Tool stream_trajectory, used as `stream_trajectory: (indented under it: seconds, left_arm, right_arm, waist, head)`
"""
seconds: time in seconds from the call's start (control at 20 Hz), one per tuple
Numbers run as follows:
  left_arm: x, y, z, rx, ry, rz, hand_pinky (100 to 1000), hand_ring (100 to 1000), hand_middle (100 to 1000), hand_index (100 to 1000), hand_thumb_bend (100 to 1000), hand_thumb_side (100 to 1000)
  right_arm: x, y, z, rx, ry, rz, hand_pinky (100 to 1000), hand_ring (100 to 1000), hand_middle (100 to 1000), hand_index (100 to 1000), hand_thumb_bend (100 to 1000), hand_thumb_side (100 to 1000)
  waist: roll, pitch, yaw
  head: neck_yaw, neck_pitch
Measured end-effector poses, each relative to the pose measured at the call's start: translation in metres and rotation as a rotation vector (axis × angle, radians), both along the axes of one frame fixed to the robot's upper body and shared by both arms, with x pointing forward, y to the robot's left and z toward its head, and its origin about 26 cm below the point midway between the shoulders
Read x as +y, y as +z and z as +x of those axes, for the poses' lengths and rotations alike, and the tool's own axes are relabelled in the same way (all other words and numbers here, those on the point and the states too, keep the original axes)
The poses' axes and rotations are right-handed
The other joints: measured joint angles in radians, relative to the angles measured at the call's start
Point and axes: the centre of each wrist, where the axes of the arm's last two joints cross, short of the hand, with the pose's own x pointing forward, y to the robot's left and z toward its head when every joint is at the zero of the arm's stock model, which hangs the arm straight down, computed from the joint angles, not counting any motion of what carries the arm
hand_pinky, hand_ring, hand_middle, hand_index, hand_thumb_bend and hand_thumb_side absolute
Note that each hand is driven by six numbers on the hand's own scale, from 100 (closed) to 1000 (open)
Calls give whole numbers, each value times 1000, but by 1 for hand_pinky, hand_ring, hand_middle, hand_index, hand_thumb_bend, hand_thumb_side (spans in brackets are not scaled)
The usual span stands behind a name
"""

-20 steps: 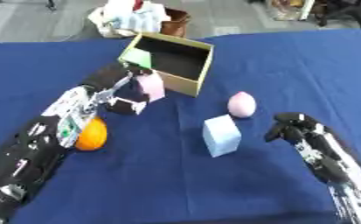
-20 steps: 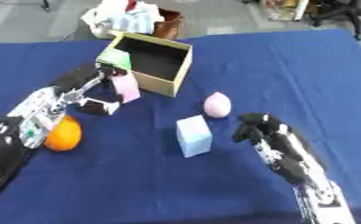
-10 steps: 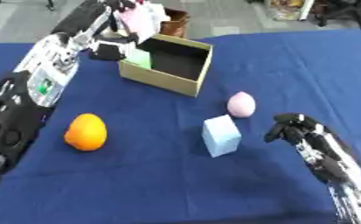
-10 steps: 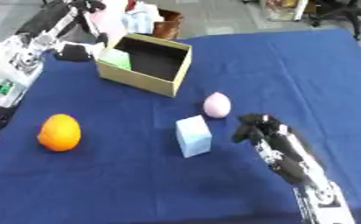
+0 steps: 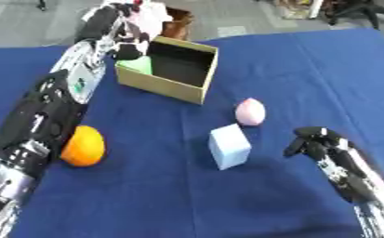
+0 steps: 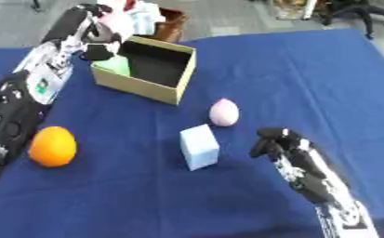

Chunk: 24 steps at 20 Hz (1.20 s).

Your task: Pick up objects on the table and place them in the box.

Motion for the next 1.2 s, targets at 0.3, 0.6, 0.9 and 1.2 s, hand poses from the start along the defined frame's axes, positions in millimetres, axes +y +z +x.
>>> stream_trajectory:
  seconds: [0.3, 0.6, 0.9, 1.2]
  left_arm:
    - [14, -6, 6, -64, 156, -72, 735, 603, 576, 826, 100, 249]
    - [19, -16, 8, -53, 201, -83, 761, 673, 680, 873, 100, 246]
    - [19, -17, 8, -39, 187, -76, 802, 761, 784, 921, 100, 437]
    - [17, -16, 7, -40, 159, -54, 826, 809, 843, 953, 100, 660]
  right_arm:
    - [3, 4, 3, -17, 11, -2, 620, 603, 552, 761, 100, 478]
    - [3, 6, 4, -25, 11, -3, 620, 603, 552, 761, 100, 479]
    - [3, 7, 5, -27, 12, -3, 621, 603, 552, 761, 100, 483]
    - [3, 7, 5, -27, 13, -3, 621, 601, 552, 761, 100, 487]
  waist:
    - [0, 28, -34]
    - [0, 38, -41]
    - [0, 38, -41]
    - [0, 38, -40]
  head:
    - [28, -32]
    - [31, -38]
    - [31, -40]
    - [31, -40]
